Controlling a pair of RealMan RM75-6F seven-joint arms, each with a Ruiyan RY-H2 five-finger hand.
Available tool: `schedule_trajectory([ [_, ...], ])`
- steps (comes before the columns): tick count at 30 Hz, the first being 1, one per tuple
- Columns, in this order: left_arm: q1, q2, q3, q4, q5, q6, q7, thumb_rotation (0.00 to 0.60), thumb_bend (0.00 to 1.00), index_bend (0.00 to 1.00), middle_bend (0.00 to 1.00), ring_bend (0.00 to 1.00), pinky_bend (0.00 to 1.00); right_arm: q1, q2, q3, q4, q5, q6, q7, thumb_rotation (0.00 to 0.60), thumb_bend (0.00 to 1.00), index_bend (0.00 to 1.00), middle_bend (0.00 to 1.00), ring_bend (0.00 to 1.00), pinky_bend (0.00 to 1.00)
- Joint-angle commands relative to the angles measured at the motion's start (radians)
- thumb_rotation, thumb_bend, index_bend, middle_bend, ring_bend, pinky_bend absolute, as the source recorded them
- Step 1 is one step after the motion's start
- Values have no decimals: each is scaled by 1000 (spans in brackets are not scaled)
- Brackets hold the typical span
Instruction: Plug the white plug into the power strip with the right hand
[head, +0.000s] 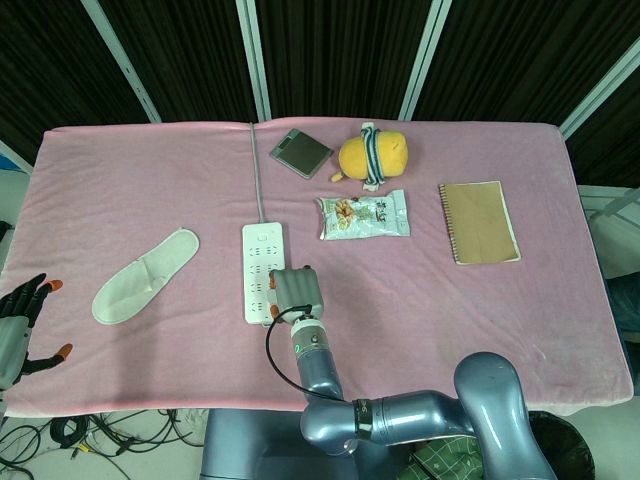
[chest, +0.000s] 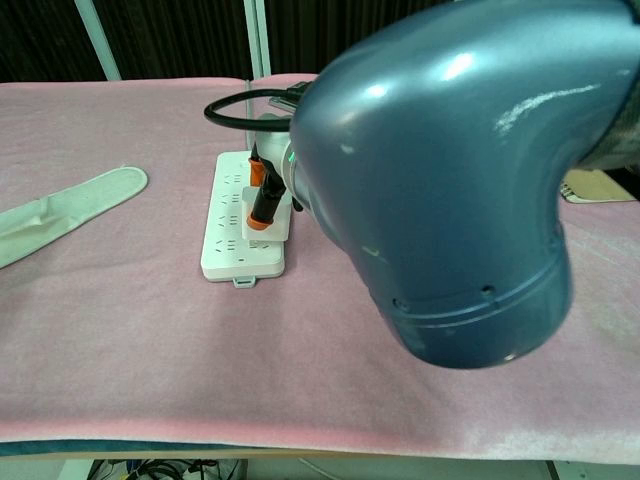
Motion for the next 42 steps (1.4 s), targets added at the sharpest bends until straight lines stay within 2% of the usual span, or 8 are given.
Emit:
schedule_trajectory([
  [1,0,0,0,0,1,1,0,600,221,104,4,1,100,-2,-1,2,-1,1,0,-1,600,347,779,623,606,296],
  [42,3,4,1,-1,0,2,-2,600,221,104,4,1,100,-21,-23,17,23,-5,-27,-15,600,348,791,627,609,295],
])
